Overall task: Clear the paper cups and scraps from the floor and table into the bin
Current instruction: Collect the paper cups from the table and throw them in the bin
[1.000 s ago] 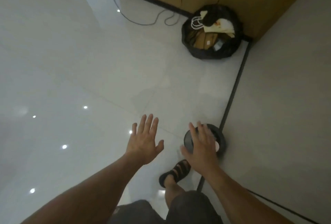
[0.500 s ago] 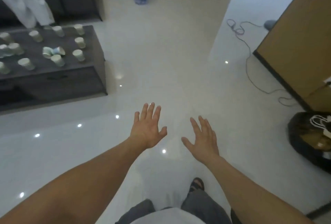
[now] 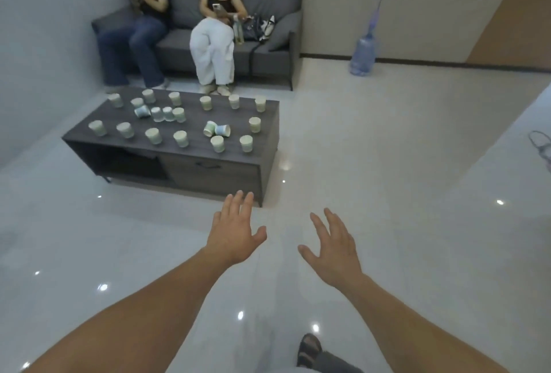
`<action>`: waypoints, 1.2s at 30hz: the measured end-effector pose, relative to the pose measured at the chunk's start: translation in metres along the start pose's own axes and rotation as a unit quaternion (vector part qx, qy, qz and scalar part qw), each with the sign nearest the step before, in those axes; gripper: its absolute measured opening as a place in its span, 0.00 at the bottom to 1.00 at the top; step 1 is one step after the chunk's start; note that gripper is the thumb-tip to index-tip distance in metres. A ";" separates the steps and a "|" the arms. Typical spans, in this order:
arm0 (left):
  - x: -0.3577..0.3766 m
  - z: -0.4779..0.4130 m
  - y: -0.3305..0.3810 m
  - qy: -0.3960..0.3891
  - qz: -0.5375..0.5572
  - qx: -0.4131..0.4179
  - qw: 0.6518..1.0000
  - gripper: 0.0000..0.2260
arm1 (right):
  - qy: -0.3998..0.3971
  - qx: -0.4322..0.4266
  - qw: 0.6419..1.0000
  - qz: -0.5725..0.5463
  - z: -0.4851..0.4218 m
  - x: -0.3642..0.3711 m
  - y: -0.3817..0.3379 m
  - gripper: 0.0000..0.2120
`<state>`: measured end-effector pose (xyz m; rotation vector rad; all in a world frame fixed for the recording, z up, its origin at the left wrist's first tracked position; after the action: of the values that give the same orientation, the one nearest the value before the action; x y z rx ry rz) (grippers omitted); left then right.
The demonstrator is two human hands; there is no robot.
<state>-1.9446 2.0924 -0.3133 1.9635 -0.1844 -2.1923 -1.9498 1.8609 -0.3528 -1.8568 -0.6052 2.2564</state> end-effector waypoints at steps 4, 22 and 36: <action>-0.023 -0.055 -0.020 0.023 0.015 -0.052 0.998 0.37 | -0.007 -0.057 0.998 0.007 -0.080 -0.025 -0.022 0.37; -0.051 -0.321 -0.184 -0.010 0.102 -0.104 0.989 0.43 | -0.056 -0.108 0.990 0.073 -0.403 -0.001 -0.147 0.38; -0.063 -0.511 -0.234 -0.029 0.125 -0.117 0.985 0.43 | -0.170 -0.111 0.975 0.089 -0.628 0.045 -0.162 0.42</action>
<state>-1.4444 2.3524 -0.3621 1.6553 -0.1643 -2.0113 -1.3738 2.1545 -0.4216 -1.6839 -0.7982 2.7592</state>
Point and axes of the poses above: each hand's wrist, its own z-axis away from the middle knuckle, its own x-axis out of the palm, y = z × x, the point moved 7 cm from there along -z, towards the middle knuckle, and after that the axes turned 3 degrees about -y, right-handed, at the moved point
